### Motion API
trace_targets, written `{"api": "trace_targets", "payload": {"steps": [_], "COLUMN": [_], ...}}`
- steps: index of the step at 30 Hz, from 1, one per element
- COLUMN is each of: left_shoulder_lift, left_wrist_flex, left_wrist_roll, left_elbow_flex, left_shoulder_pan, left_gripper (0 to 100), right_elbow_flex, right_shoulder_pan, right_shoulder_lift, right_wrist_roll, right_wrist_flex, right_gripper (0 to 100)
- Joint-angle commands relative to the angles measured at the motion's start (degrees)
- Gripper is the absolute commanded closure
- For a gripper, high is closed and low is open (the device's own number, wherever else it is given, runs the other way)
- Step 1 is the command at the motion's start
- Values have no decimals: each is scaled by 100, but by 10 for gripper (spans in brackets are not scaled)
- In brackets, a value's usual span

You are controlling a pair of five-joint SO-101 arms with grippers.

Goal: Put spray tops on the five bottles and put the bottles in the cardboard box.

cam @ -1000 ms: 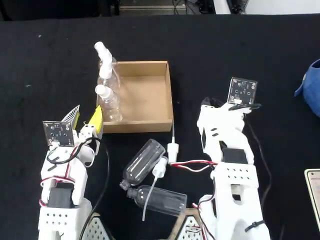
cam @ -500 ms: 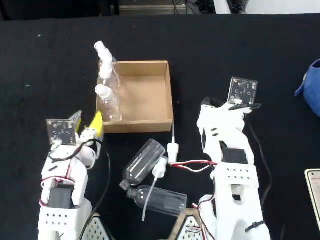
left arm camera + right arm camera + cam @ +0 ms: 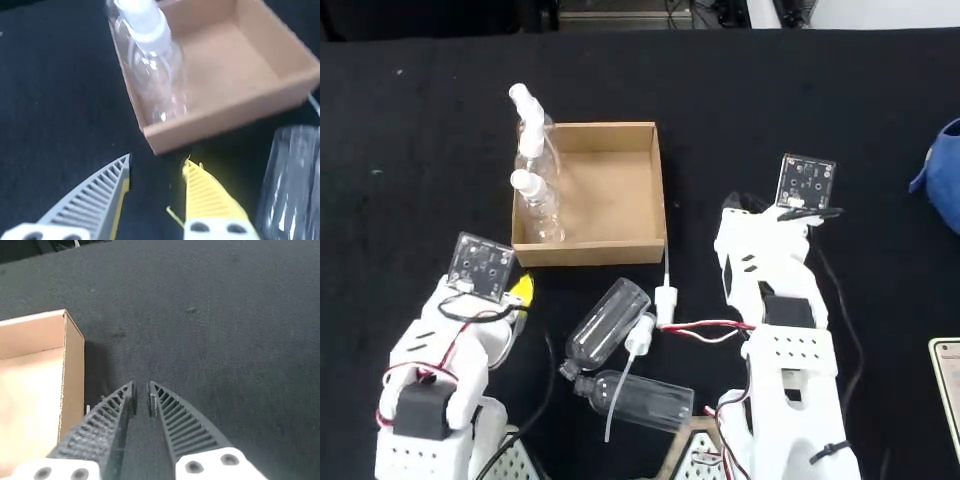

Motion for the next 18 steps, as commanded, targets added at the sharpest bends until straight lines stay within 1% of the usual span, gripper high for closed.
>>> {"api": "trace_targets", "payload": {"steps": [1, 5, 9, 10, 12, 15, 18], "left_shoulder_lift": [923, 1916, 2602, 2752, 3033, 3631, 4501], "left_wrist_flex": [79, 237, 580, 686, 826, 633, 79], "left_wrist_roll": [-334, -352, -343, -334, -334, -316, -316], "left_elbow_flex": [-541, -1086, -1780, -1956, -2281, -2510, -2536], "left_shoulder_pan": [75, 488, 1349, 1587, 1991, 2448, 2563], "left_gripper": [964, 959, 957, 945, 891, 816, 809], "right_elbow_flex": [48, 92, 92, 84, 66, 40, 57], "right_shoulder_pan": [0, 35, 62, 105, 264, 545, 686], "right_shoulder_lift": [-110, -110, -136, -136, -145, -145, -127], "right_wrist_roll": [9, 9, 9, 9, 9, 18, 18], "right_wrist_flex": [-334, -440, -440, -440, -448, -598, -730], "right_gripper": [973, 973, 973, 973, 973, 973, 973]}}
